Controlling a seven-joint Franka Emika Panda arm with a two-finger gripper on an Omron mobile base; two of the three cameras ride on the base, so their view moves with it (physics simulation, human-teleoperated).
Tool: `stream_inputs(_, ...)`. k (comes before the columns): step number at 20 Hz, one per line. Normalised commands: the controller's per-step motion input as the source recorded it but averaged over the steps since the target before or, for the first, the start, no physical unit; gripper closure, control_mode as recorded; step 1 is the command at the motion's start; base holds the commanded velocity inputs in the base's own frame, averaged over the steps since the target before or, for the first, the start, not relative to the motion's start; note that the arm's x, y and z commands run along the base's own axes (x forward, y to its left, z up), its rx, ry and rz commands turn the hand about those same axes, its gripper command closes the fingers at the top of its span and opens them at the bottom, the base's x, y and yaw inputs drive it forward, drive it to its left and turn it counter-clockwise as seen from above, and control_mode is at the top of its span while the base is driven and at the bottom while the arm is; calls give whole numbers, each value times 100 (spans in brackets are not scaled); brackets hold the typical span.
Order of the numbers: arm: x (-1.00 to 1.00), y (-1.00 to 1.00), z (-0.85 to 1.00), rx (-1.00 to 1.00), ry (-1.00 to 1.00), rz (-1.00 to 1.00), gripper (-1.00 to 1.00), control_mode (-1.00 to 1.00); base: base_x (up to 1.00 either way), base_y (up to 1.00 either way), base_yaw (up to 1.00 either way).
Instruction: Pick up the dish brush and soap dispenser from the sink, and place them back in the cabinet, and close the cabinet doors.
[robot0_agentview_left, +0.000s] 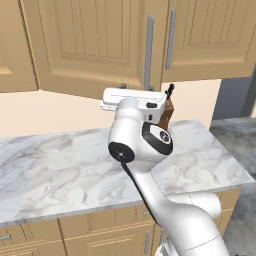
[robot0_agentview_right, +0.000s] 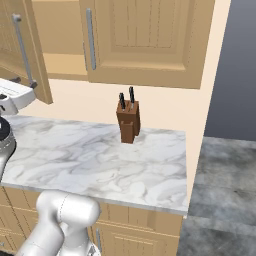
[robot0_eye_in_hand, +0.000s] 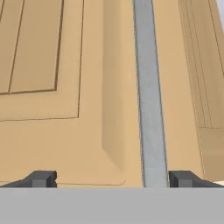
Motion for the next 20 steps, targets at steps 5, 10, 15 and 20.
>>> stream_inputs(5, 34, -5, -20, 0, 0, 0, -100, -100, 0, 0, 0)
stream_inputs(10, 37, -6, -18, 0, 0, 0, -100, -100, 0, 0, 0)
stream_inputs(15, 46, -9, -18, 0, 0, 0, -100, -100, 0, 0, 0)
stream_inputs(20, 44, -11, -18, 0, 0, 0, -100, -100, 0, 0, 0)
